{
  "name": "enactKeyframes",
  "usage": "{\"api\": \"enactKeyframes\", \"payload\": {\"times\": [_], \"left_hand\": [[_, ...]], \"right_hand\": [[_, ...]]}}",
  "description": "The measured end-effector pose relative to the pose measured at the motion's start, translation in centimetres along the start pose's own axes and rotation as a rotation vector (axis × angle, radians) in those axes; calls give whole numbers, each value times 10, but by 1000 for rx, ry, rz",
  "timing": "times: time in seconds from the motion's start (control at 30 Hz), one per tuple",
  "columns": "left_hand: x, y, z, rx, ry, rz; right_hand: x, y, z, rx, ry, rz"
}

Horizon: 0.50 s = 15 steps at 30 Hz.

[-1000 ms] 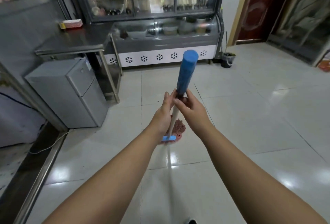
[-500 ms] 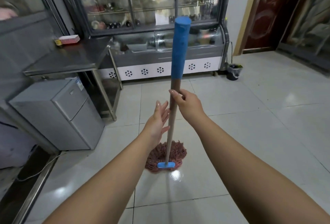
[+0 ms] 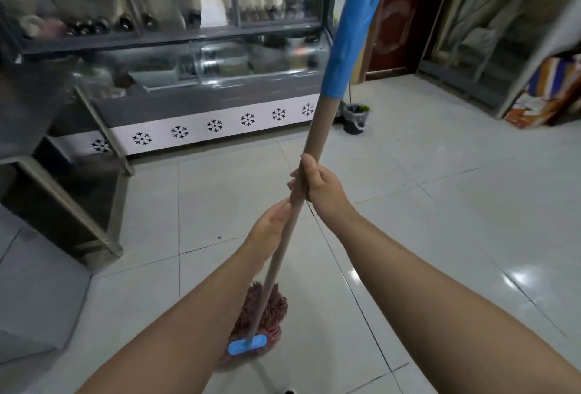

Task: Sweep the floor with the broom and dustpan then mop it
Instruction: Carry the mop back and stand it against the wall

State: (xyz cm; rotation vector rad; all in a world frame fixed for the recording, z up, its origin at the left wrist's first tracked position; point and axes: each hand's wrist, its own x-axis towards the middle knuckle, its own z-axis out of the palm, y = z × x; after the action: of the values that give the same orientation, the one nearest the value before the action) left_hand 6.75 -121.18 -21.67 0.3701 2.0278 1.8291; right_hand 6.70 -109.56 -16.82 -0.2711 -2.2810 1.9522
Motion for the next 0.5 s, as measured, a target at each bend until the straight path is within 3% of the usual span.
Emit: {"api": "enactKeyframes", "payload": {"times": [0.23,0.33,0.5], "left_hand": [[106,-12,37,173,-41,-166],[147,1,65,142,6,-94],[220,54,124,111,-90,57]], "right_hand": [[78,-1,-61,136,176,49],[113,-13,-103,201,250,12],[162,-19,-187,325,265,-109]]}}
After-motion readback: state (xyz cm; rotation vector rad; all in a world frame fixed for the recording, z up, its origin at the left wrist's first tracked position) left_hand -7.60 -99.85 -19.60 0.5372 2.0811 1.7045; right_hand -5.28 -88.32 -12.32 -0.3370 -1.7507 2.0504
